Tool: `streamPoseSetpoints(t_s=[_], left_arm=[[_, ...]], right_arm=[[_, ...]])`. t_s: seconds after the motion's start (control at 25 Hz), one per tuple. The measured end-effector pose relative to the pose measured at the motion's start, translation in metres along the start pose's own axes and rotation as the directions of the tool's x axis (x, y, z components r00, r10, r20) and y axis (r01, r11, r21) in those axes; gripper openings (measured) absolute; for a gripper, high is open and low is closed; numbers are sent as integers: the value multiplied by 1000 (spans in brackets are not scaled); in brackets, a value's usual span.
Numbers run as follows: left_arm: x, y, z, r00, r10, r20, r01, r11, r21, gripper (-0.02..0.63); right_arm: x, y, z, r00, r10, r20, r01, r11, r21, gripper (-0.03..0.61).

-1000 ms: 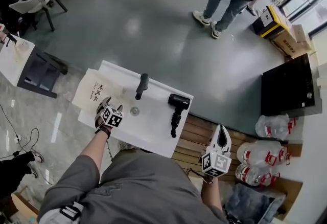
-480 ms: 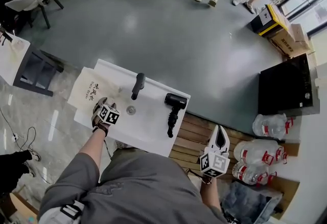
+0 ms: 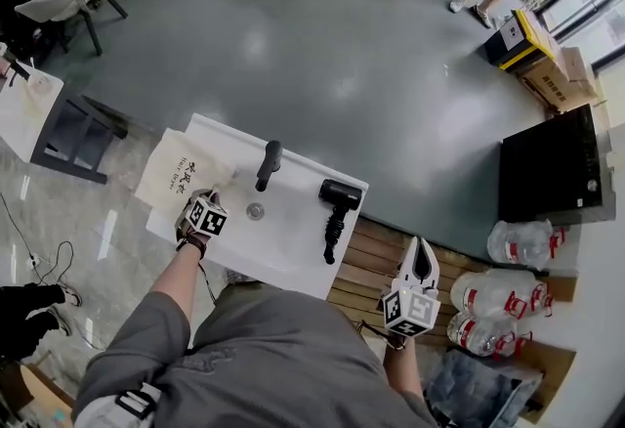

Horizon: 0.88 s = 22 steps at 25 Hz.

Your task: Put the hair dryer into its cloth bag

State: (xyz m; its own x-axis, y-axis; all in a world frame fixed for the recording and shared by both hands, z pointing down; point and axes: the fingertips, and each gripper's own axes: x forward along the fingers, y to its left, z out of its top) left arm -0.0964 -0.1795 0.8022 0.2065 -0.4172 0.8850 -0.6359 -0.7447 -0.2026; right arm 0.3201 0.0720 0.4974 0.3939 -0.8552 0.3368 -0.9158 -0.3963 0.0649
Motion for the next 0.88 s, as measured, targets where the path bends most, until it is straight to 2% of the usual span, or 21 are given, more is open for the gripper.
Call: streamPoseSetpoints(t_s=[0.2, 0.32, 0.4, 0.64, 0.88], left_arm=[[-13, 2, 8, 996, -75, 46, 79, 990, -116, 20], [-29, 5, 17, 988, -120, 100, 139, 968, -209, 20], [-43, 5, 25, 979, -153, 136, 182, 953, -243, 18], [-84, -5, 42, 930, -272, 246, 339, 894, -294, 20], [-121, -18, 52, 865, -364, 345, 475, 815, -332, 20]], right_arm=[[5, 5, -3, 1000, 13, 7, -13, 1000, 22, 2], [9, 11, -3, 1000, 27, 13, -28, 999, 32, 2], [11, 15, -2, 999, 36, 18, -37, 999, 38, 2], [14, 21, -2, 998, 56, 31, -57, 997, 57, 2], [15, 26, -8, 997, 65, 34, -67, 995, 75, 2]])
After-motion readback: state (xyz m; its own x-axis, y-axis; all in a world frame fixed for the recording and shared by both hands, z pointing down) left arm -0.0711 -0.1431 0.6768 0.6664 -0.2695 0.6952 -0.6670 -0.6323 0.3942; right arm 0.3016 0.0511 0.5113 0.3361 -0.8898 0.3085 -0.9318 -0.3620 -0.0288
